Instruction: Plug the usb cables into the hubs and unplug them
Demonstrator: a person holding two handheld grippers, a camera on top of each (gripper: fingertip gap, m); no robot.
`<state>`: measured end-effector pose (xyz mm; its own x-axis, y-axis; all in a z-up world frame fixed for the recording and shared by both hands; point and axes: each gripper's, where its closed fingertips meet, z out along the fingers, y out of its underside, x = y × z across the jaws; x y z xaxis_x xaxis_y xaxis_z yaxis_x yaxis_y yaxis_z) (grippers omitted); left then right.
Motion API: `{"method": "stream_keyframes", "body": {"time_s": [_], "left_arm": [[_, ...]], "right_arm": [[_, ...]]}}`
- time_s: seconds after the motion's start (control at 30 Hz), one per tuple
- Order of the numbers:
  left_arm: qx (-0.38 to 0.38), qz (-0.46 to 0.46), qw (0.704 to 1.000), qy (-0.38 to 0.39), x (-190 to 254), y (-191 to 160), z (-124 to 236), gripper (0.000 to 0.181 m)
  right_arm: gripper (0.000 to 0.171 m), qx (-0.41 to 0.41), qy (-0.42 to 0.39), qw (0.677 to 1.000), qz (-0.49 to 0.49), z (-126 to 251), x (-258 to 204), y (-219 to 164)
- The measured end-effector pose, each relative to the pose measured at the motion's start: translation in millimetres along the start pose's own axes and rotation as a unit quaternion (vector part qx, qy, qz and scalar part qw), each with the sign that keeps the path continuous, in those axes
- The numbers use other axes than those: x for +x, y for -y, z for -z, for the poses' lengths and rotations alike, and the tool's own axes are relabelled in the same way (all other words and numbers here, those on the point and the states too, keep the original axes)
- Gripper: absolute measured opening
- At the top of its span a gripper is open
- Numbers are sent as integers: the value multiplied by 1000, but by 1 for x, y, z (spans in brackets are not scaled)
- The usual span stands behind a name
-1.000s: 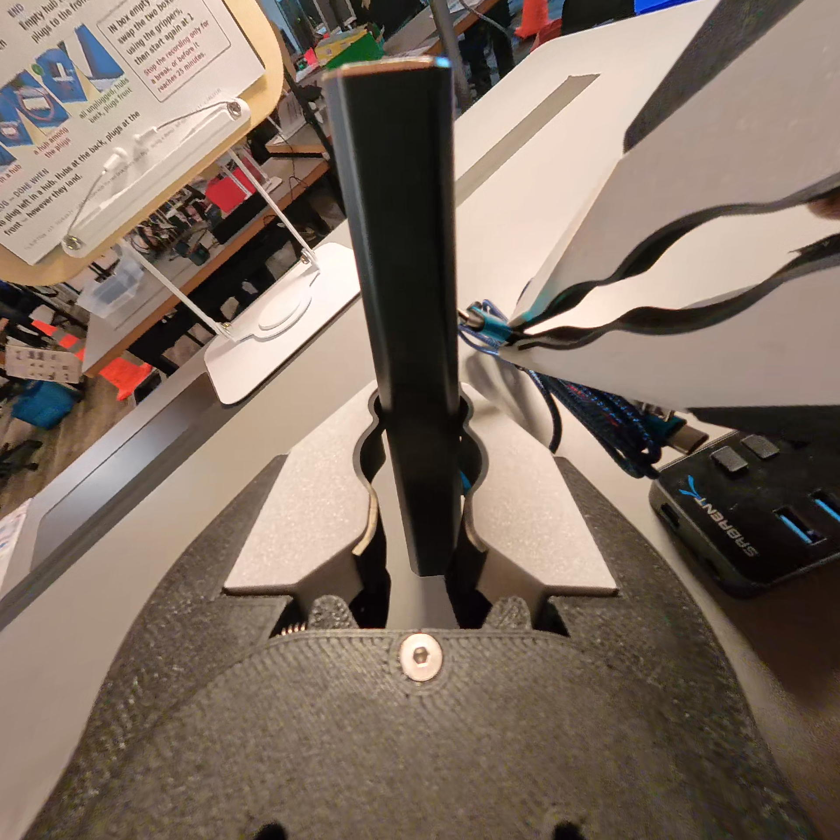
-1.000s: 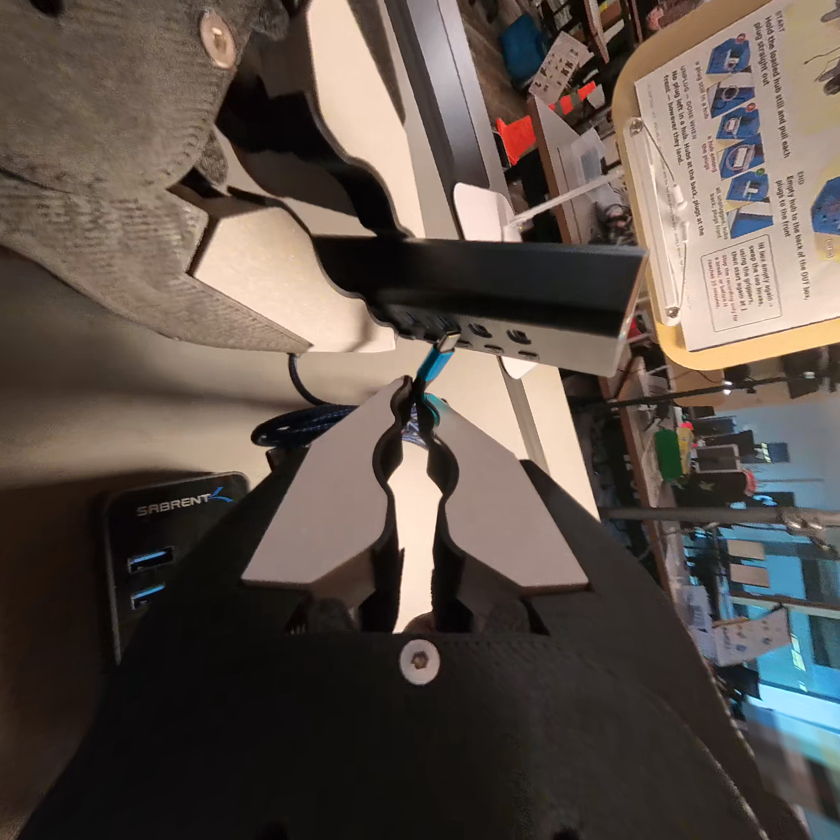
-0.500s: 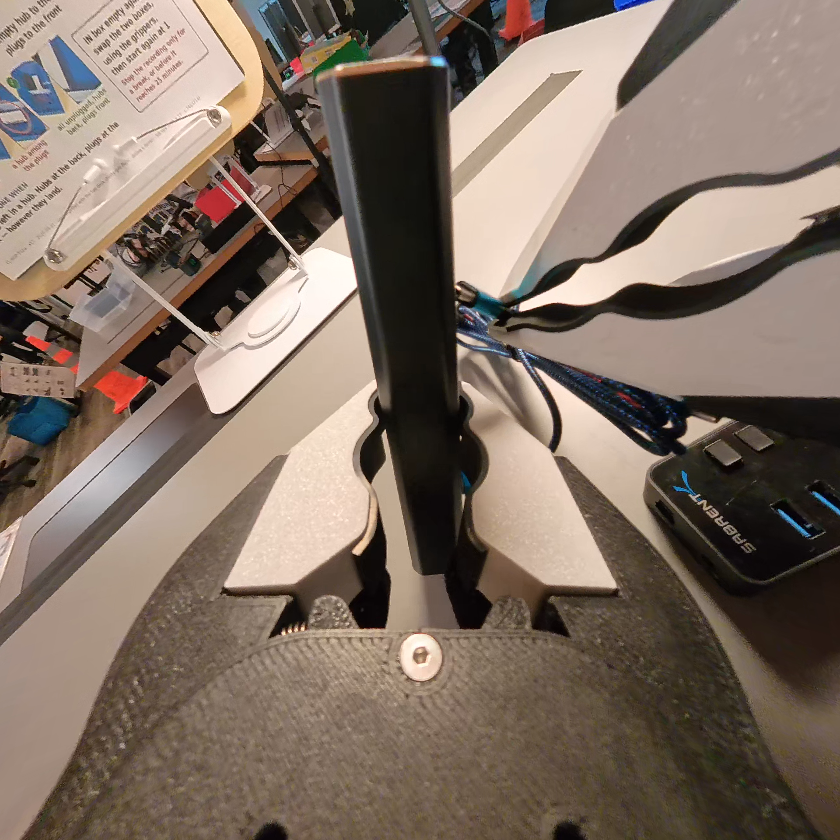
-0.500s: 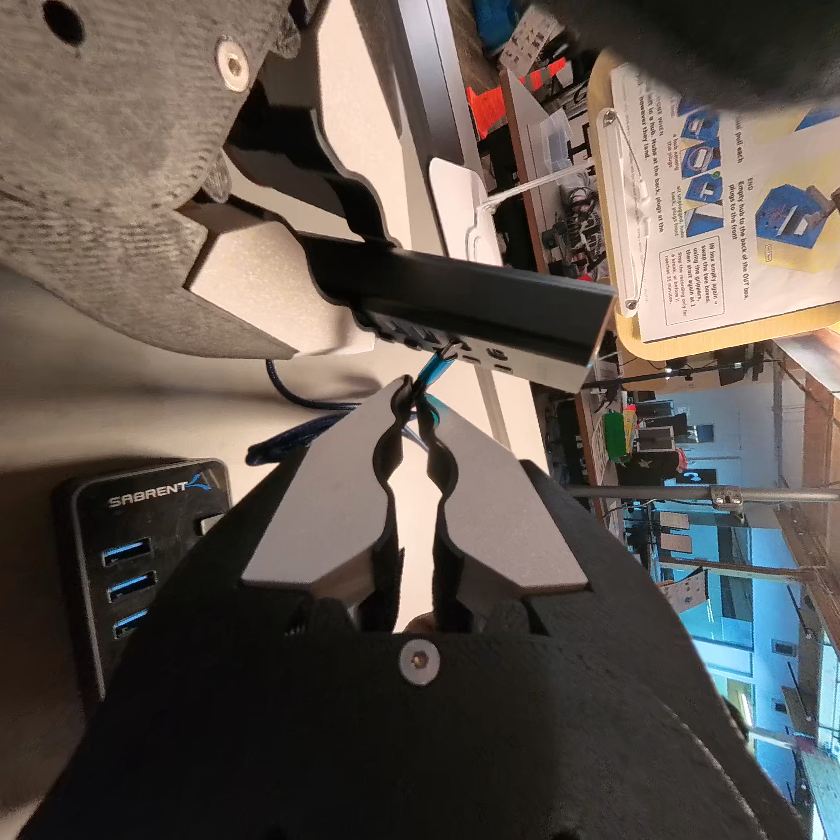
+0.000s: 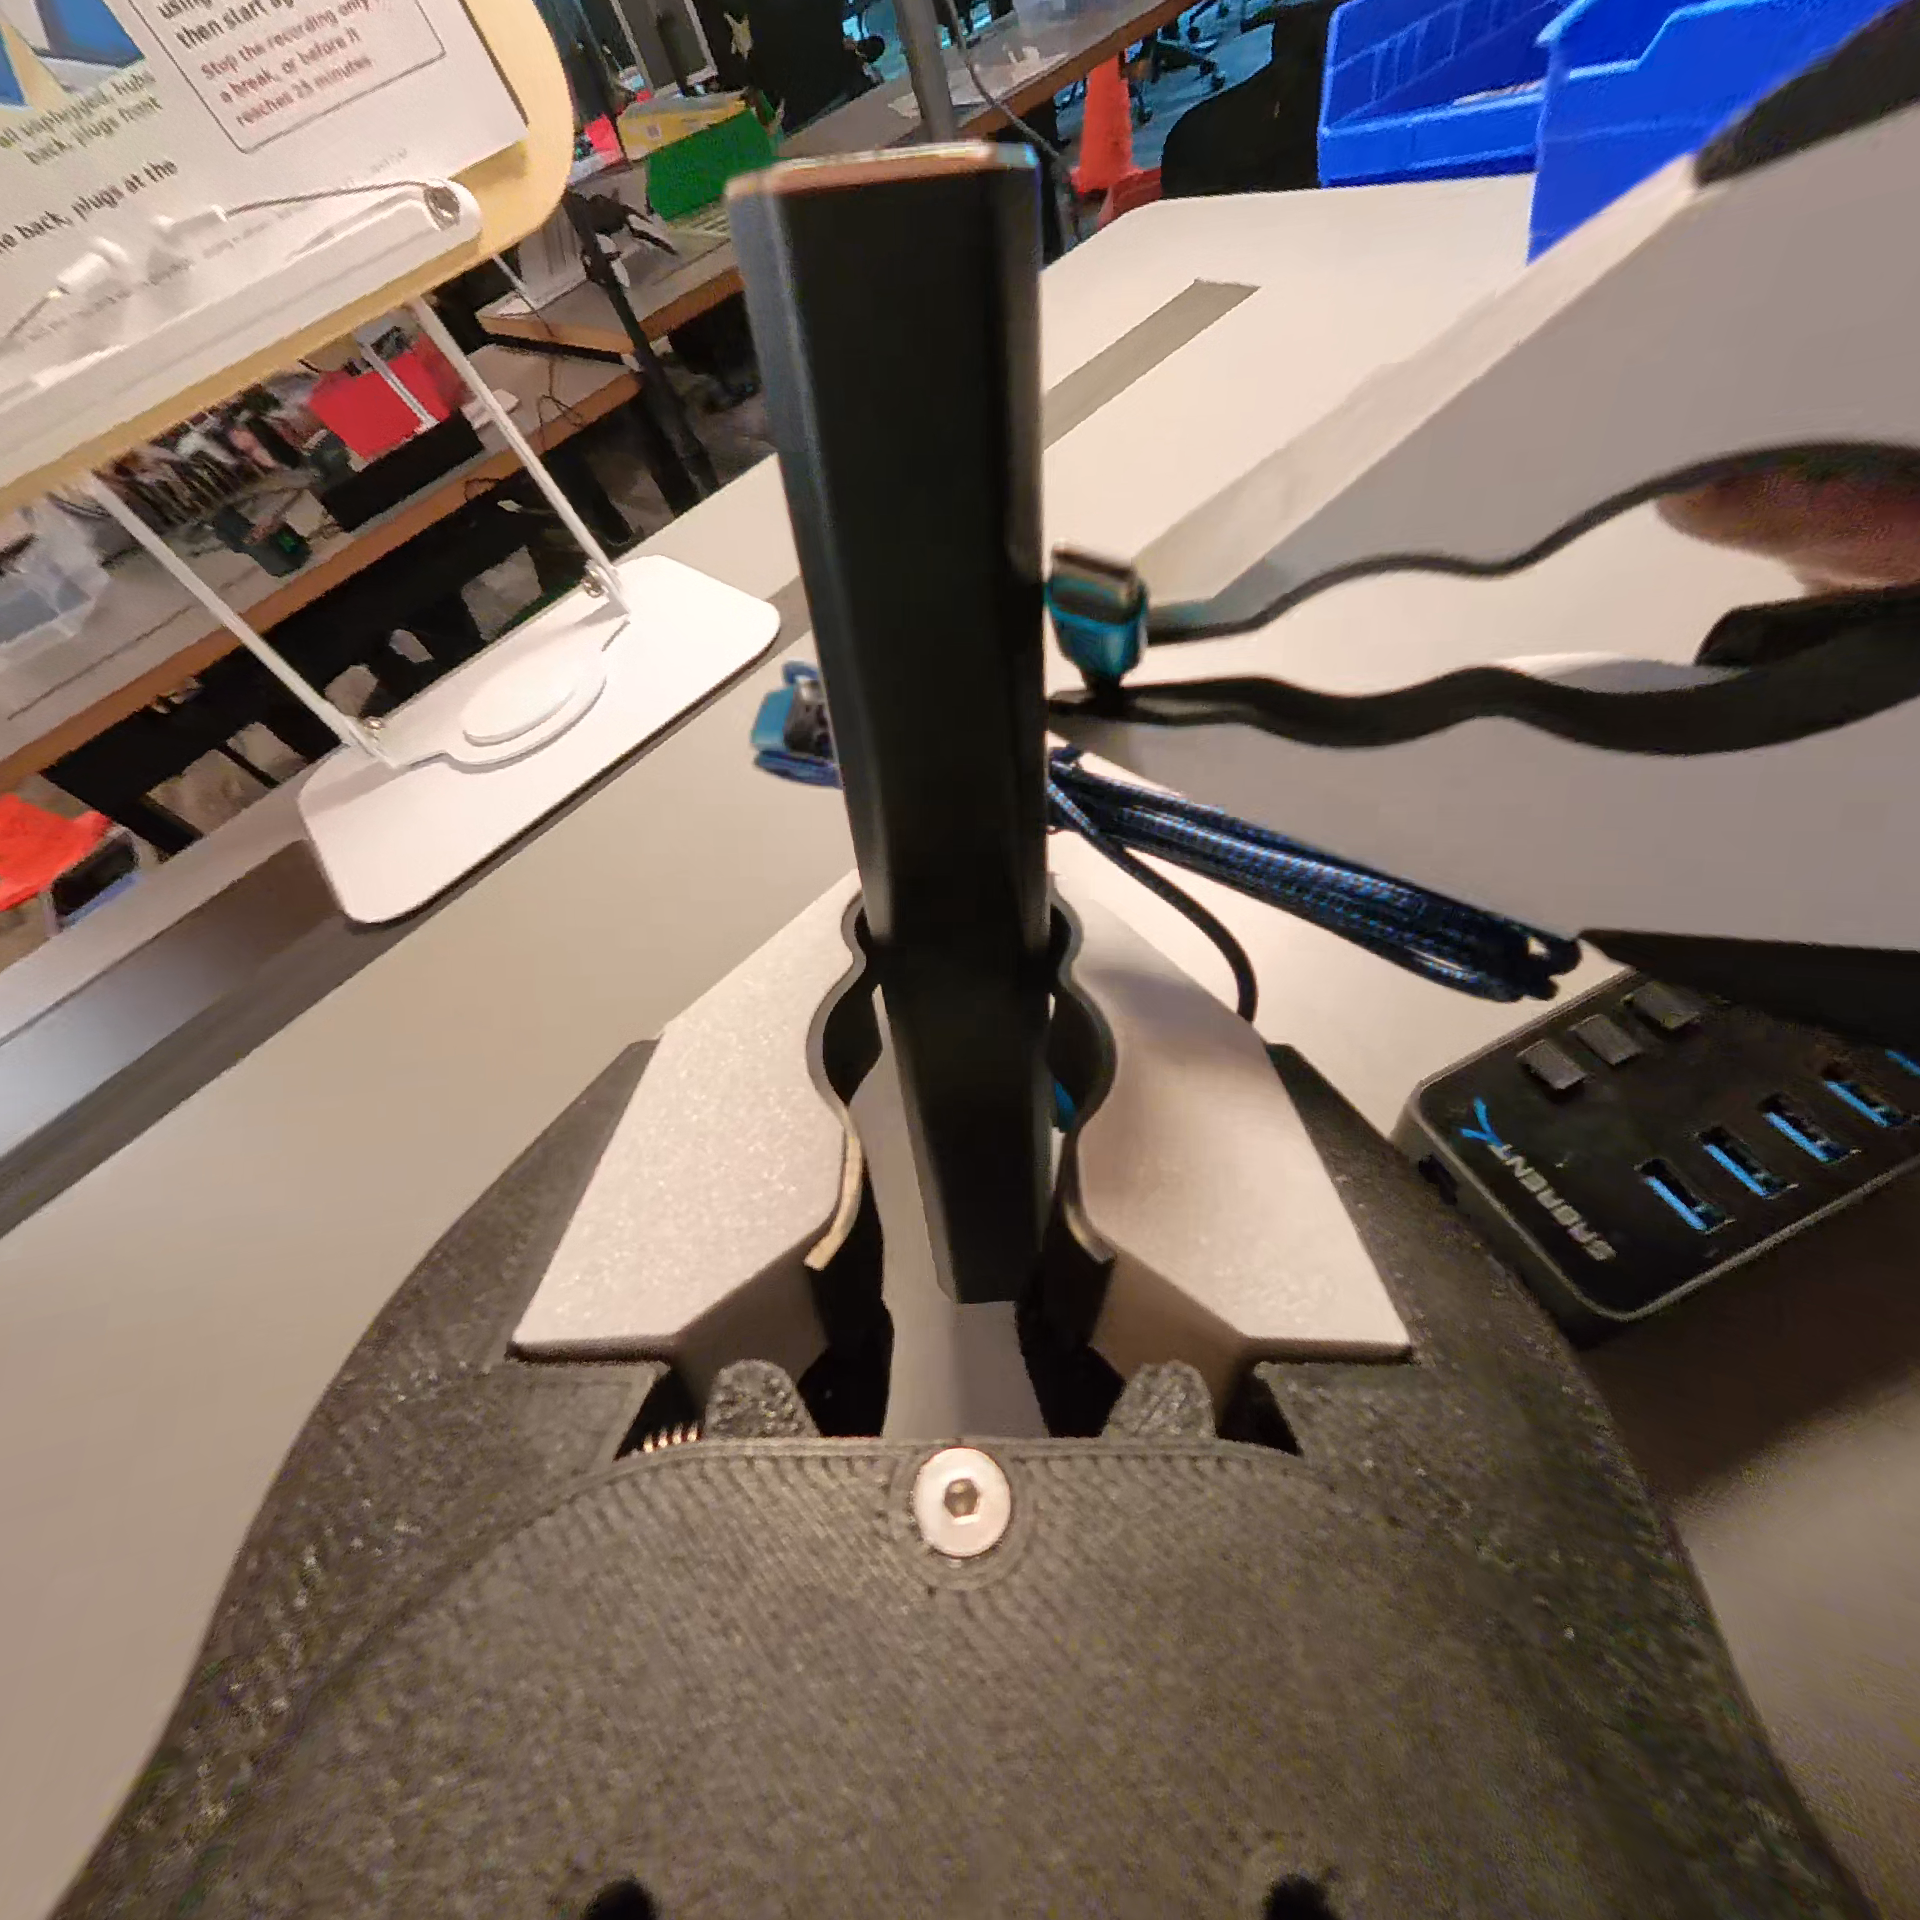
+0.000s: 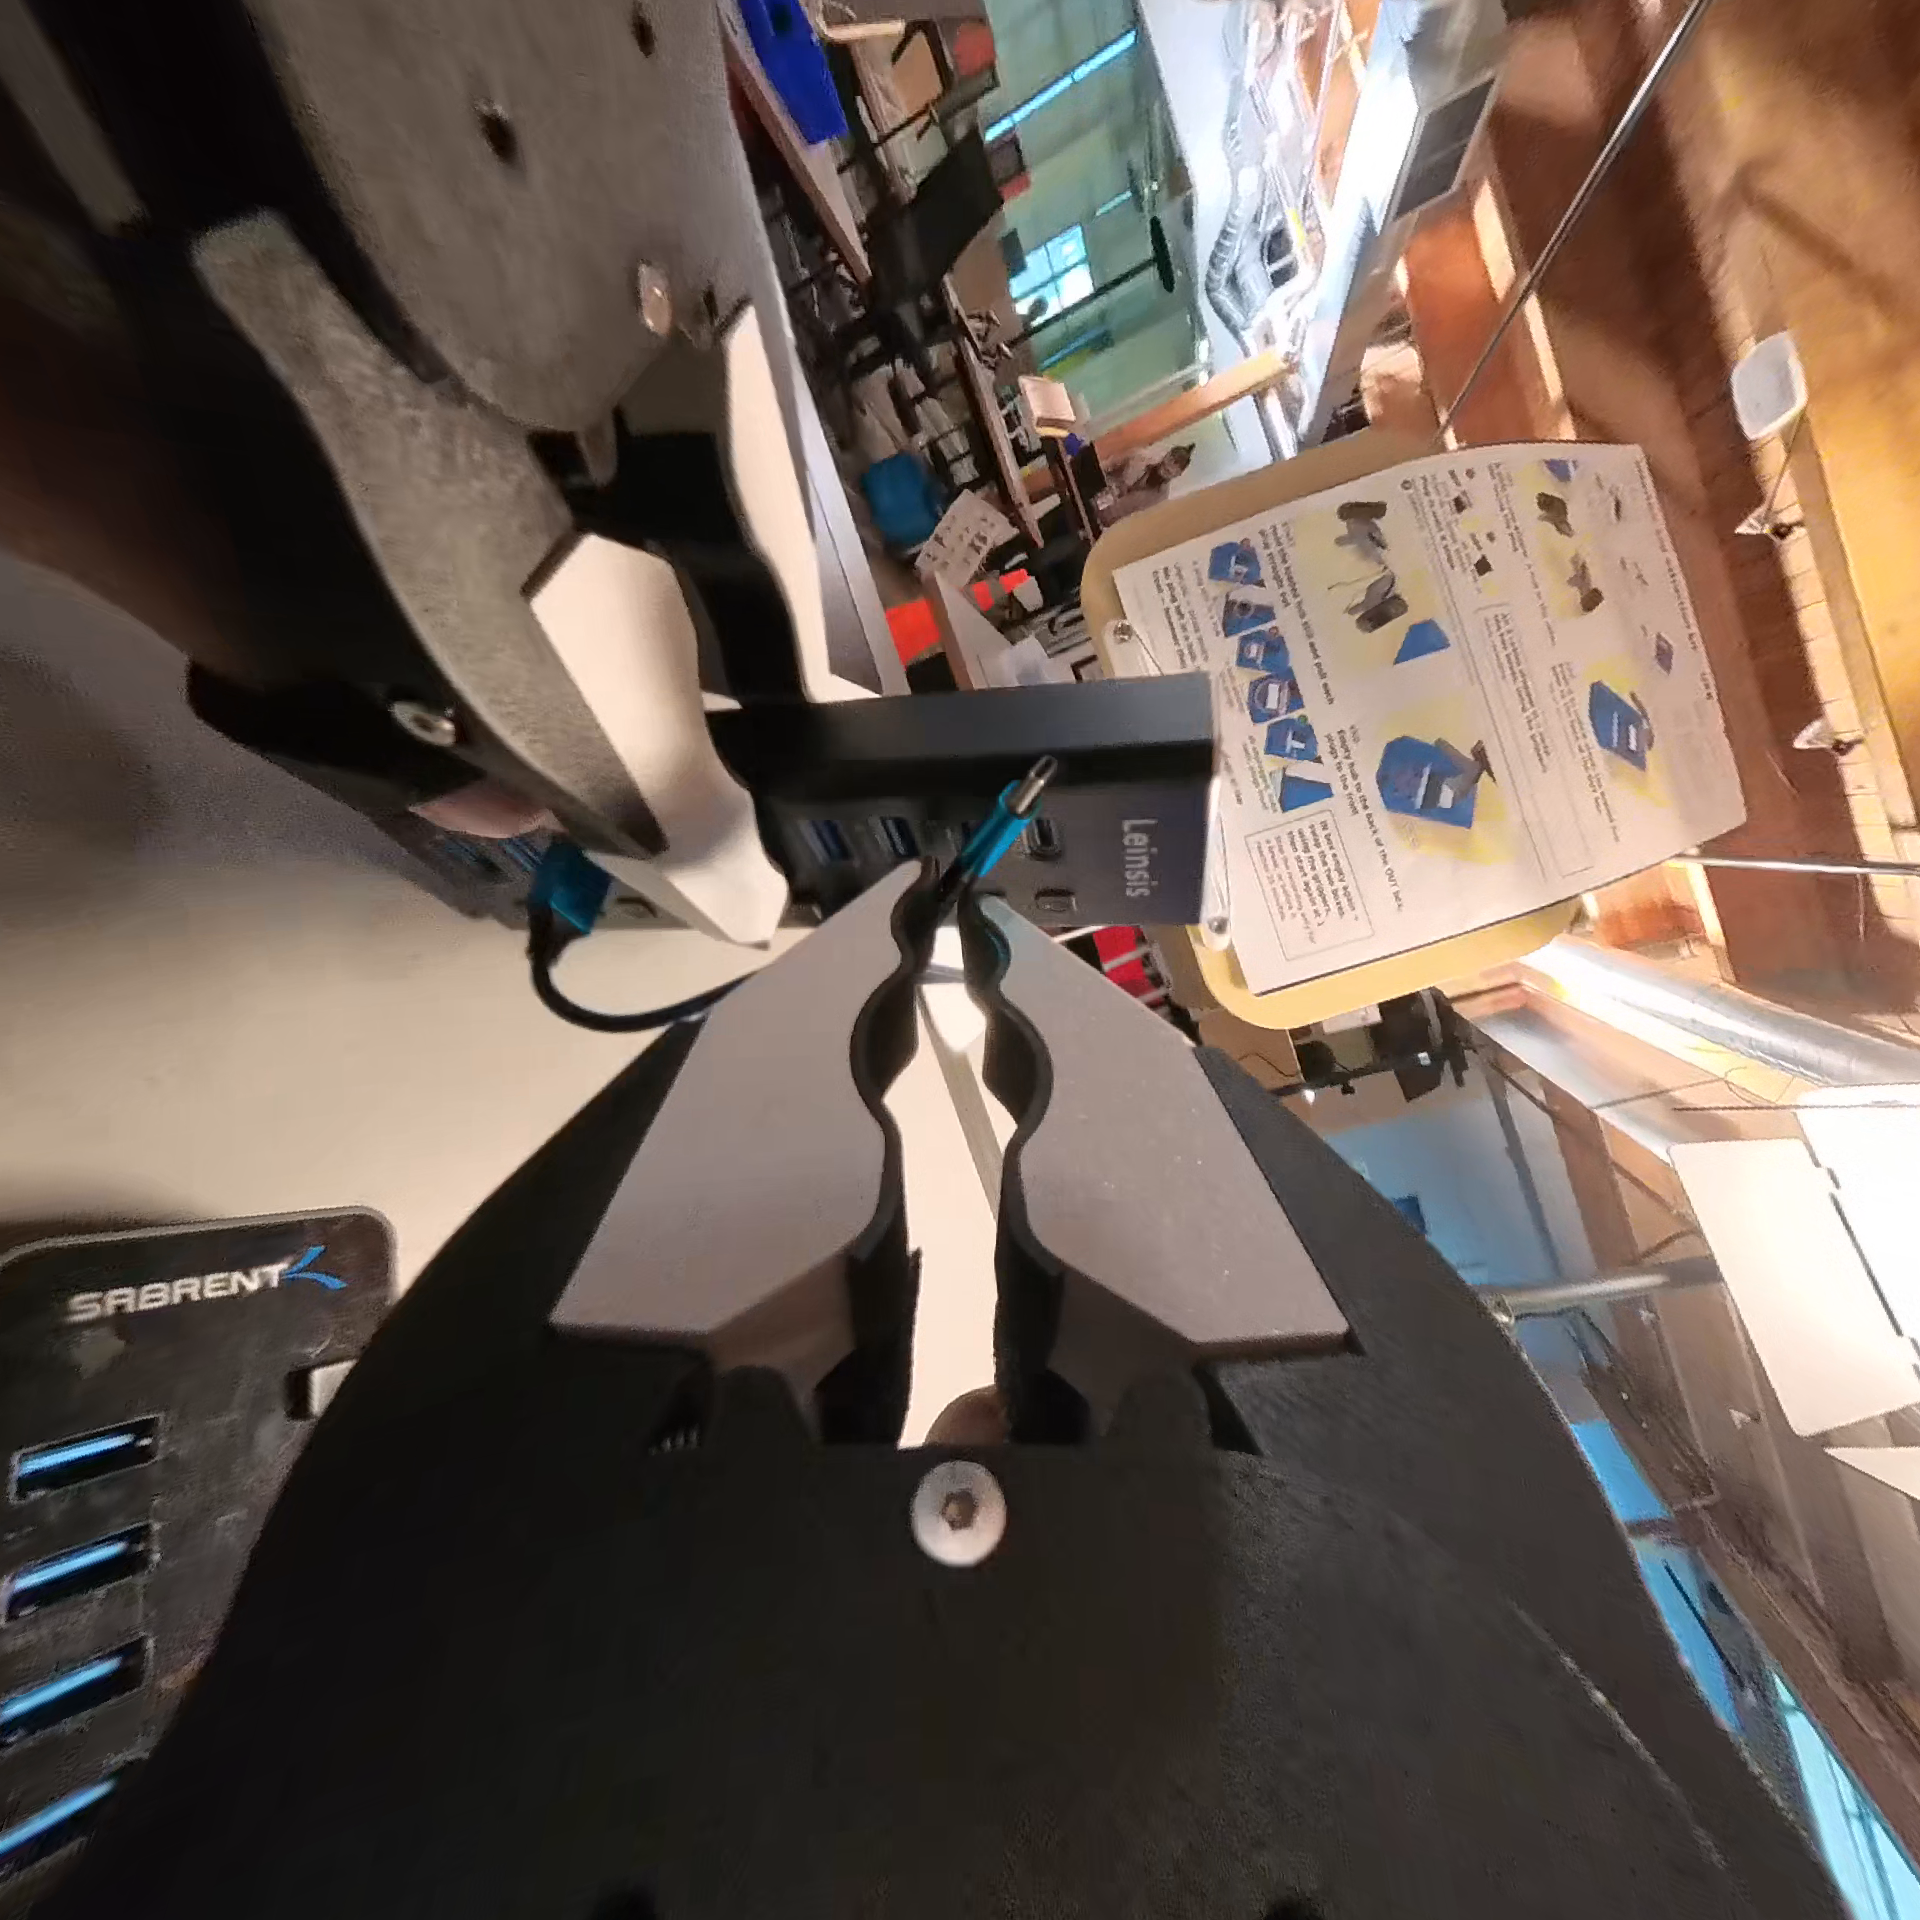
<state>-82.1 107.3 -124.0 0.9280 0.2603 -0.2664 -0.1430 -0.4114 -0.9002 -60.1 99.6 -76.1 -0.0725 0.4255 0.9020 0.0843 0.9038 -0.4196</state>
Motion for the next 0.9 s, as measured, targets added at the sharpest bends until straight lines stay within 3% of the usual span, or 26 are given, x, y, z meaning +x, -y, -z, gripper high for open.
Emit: {"method": "stream_keyframes", "body": {"time_s": [0.13,0.3,0.4,0.6,0.73,0.9], "left_arm": [[9,16,1000,-16,2,3,1,30],[25,30,998,-43,8,8,3,30],[37,38,997,-56,10,11,4,29],[70,27,994,-85,18,19,6,30],[95,-4,990,-103,24,24,9,30],[128,-37,984,-115,27,32,16,30]], "right_arm": [[3,19,40,998,-37,0,-10,-1],[3,76,159,958,-227,6,-12,5],[4,106,237,900,-351,13,-6,6],[4,142,391,746,-520,31,-3,12],[4,153,465,659,-571,44,-2,16],[3,148,519,588,-603,54,-5,22]]}}
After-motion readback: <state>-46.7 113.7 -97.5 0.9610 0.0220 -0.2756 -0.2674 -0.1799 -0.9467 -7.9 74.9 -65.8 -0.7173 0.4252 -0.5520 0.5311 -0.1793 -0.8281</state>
